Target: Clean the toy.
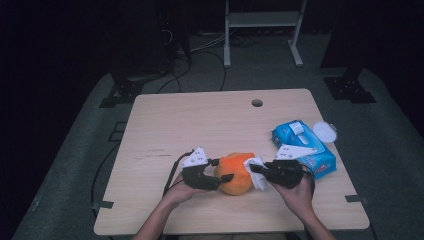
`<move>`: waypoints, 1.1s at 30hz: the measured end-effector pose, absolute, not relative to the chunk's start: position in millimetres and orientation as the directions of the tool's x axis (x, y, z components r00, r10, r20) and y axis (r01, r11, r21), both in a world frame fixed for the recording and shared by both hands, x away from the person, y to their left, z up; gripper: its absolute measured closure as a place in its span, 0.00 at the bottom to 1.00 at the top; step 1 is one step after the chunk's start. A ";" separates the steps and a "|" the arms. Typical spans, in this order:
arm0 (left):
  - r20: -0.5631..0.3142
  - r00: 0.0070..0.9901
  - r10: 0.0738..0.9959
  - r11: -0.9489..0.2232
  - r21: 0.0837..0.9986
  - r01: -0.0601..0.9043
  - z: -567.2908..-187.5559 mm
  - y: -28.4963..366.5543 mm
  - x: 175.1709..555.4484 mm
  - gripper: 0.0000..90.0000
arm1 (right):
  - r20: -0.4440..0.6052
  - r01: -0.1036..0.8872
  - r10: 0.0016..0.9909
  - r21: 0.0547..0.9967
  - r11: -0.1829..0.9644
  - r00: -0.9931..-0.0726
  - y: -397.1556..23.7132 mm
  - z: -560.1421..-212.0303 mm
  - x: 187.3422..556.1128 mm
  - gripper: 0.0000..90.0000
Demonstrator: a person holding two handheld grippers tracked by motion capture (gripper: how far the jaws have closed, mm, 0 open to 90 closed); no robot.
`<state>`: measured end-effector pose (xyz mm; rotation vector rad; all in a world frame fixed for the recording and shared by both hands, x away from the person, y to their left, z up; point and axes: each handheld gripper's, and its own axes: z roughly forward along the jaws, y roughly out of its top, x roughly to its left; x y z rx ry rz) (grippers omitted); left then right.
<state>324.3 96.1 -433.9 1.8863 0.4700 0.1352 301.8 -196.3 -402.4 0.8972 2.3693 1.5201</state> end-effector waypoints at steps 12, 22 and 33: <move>-0.113 0.921 0.374 -0.314 0.918 0.241 -432.7 89.9 319.2 0.39 | 0.145 0.336 0.503 0.889 0.313 -0.852 -179.3 -400.0 292.2 0.95; -0.083 0.942 0.325 -0.340 0.919 0.198 -433.4 86.7 313.3 0.38 | 0.224 0.432 0.603 0.874 0.223 -0.765 -211.5 -406.8 310.1 0.95; -0.025 0.938 0.346 -0.382 0.909 0.165 -430.4 71.3 302.7 0.39 | 0.116 0.297 0.474 0.897 0.328 -0.873 -163.9 -391.9 281.2 0.95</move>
